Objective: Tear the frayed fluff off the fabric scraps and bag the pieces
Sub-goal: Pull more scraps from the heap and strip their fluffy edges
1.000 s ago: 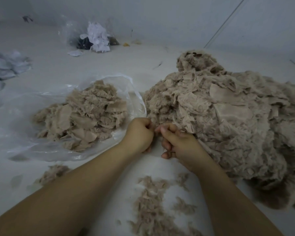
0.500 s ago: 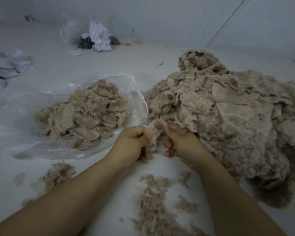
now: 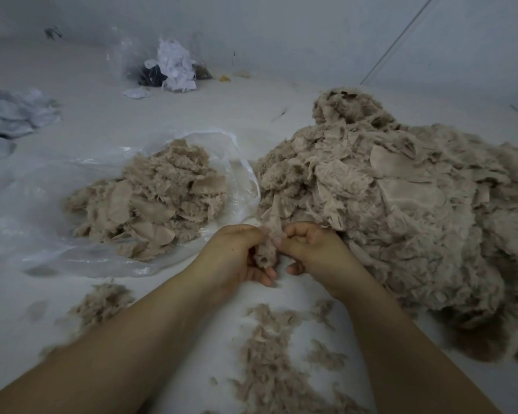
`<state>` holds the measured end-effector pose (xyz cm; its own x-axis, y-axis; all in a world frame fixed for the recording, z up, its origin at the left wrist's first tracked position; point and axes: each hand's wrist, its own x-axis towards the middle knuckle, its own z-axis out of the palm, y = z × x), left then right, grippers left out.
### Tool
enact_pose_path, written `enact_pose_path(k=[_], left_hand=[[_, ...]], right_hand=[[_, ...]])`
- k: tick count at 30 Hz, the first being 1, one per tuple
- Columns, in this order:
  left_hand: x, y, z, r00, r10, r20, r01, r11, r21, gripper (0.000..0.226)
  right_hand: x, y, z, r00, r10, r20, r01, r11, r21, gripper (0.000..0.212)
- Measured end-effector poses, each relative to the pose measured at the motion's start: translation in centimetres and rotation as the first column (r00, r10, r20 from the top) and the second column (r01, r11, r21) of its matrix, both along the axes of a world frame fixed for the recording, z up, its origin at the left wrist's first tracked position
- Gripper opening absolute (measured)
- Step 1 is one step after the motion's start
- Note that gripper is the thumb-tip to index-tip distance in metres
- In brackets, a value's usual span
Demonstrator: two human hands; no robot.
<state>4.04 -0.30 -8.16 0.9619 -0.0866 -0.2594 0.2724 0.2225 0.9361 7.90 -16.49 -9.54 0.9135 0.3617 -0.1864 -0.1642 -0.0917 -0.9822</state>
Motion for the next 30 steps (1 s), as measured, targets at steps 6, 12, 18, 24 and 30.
enact_pose_path(k=[6,12,18,24,30], left_hand=[[0.1,-0.8,0.1,1.000,-0.010,0.003,0.009,0.990,0.137,0.025],[0.8,-0.4,0.2,0.999,-0.033,-0.009,0.034,0.996,0.078,0.039],[1.3,-0.7,0.5,0.963,-0.268,0.004,0.266,0.957,0.112,0.057],[1.2,-0.2,-0.1,0.943,-0.312,0.112,0.273,0.922,0.276,0.038],[1.1,0.4,-1.0,0.997,-0.066,0.038,0.061,0.990,0.129,0.015]], right_hand=[[0.1,-0.2,0.1,0.998,0.062,-0.004,-0.062,0.996,0.063,0.017],[0.1,-0.1,0.3,0.999,0.050,-0.013,-0.050,0.998,0.046,0.017],[-0.1,0.0,0.5,0.998,0.065,-0.011,-0.063,0.995,0.083,0.021],[0.2,0.0,-0.1,0.999,-0.011,-0.049,0.017,0.992,0.122,0.022],[0.4,0.1,-0.2,0.998,-0.045,-0.035,0.047,0.998,0.048,0.033]])
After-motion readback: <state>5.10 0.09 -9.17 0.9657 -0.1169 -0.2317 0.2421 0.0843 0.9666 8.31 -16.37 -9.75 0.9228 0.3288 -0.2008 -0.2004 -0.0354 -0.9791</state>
